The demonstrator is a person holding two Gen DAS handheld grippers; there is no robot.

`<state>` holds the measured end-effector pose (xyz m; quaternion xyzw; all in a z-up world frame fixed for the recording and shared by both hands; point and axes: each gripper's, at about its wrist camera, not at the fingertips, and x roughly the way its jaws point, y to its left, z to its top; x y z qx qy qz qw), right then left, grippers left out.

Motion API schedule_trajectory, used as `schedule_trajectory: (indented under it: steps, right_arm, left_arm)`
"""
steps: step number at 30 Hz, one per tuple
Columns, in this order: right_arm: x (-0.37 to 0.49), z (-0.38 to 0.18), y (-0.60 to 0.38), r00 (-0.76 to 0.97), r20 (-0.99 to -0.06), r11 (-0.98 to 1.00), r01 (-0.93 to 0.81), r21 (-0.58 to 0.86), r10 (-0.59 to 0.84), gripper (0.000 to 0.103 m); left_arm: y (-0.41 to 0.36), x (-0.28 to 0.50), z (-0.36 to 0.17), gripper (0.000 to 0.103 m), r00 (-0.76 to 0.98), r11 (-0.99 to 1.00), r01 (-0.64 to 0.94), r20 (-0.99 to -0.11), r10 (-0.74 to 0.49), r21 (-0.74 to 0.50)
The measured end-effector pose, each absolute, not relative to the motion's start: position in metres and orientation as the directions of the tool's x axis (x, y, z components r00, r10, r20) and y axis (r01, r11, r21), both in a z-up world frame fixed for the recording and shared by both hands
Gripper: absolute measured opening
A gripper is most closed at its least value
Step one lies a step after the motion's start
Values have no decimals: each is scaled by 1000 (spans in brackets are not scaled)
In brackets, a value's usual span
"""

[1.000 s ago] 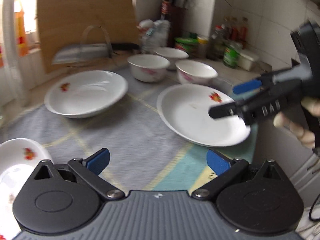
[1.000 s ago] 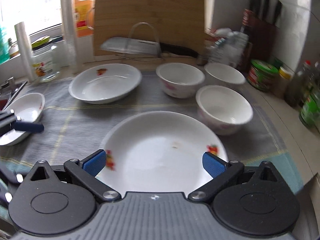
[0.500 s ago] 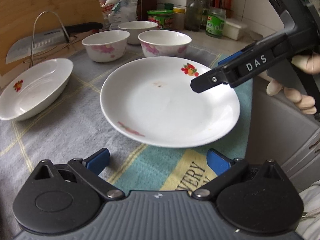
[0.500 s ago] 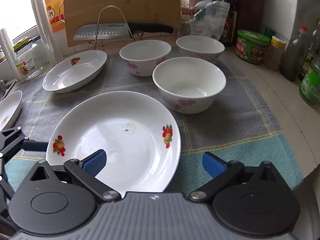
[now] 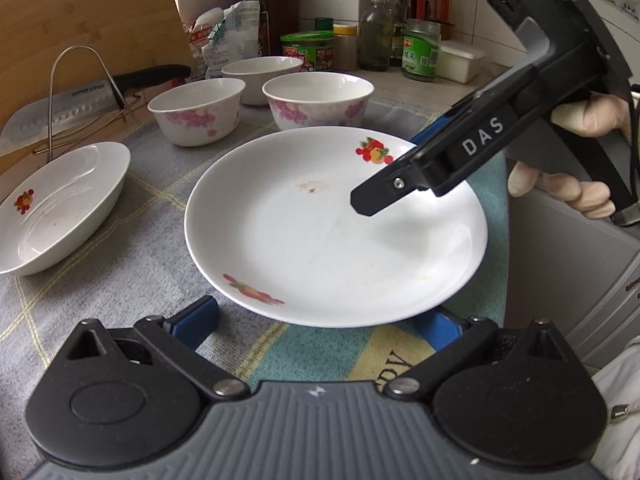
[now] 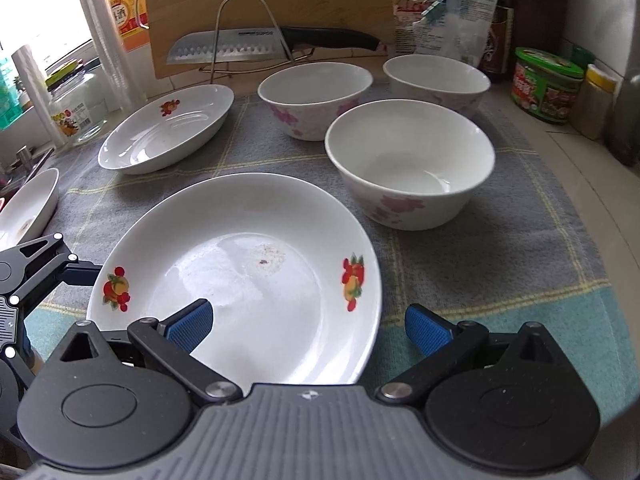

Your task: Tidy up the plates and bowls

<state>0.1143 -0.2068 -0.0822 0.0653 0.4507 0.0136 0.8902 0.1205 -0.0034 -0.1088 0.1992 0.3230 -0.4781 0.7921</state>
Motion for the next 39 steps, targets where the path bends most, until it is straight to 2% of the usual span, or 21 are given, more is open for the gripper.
schedule_trajectory:
  steps: [22, 39]
  right_arm:
    - [140, -87, -213, 552, -808, 978, -117, 172, 208, 103]
    - [154, -84, -218, 526, -796, 954, -141, 264, 298, 103]
  left_arm:
    - [1, 116, -110, 103, 345, 414, 909, -654, -673, 53]
    - [0, 120, -111, 103, 318, 382, 923, -658, -683, 49]
